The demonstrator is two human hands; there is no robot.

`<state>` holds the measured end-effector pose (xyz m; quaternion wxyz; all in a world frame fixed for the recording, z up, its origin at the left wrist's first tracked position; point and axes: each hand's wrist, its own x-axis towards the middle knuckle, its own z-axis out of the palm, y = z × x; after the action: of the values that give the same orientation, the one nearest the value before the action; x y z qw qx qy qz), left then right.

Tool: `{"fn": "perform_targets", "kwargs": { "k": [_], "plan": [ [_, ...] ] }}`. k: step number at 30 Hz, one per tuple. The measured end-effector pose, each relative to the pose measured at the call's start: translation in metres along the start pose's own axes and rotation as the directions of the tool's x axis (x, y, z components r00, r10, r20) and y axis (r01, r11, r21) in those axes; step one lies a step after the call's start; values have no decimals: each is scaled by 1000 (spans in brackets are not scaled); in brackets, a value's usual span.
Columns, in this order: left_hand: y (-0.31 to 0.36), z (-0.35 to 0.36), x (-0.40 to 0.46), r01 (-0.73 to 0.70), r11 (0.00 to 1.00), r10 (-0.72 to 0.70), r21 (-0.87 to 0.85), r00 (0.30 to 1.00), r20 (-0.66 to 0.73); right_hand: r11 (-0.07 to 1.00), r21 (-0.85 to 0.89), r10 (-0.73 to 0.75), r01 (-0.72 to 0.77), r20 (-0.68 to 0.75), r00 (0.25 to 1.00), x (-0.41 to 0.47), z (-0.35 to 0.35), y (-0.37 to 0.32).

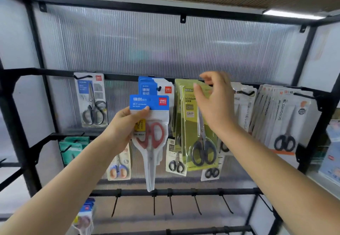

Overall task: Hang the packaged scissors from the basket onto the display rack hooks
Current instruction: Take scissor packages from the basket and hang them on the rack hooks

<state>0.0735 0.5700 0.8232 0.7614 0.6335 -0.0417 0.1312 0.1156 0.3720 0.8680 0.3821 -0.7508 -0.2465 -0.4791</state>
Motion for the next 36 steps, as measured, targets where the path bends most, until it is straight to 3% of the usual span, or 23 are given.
{"fn": "perform_targets", "kwargs": {
  "k": [5, 15, 19, 26, 31, 36],
  "plan": [
    [-3, -11, -10, 5, 1000, -5, 3, 1000, 3, 981, 53, -195, 188, 211, 958, -8, 20, -34],
    [-3, -93, -62, -19, 999, 25, 27, 976, -218, 979, 199, -169, 49, 649, 741, -34, 104, -94],
    [-19, -133, -89, 19, 995, 11, 100, 958, -286, 962, 273, -187, -21, 711, 678, -65, 140, -120],
    [-72, -197, -135, 153, 988, -133, 20, 913, -386, 962, 268, -202, -57, 835, 512, -134, 189, -152],
    [-142, -239, -170, 284, 957, -284, -61, 870, -404, 973, 182, -109, -141, 904, 413, -195, 218, -150],
    [-205, -262, -189, 394, 906, -420, -157, 781, -462, 959, 70, 14, -274, 956, 292, -255, 254, -133]
  ]
}}
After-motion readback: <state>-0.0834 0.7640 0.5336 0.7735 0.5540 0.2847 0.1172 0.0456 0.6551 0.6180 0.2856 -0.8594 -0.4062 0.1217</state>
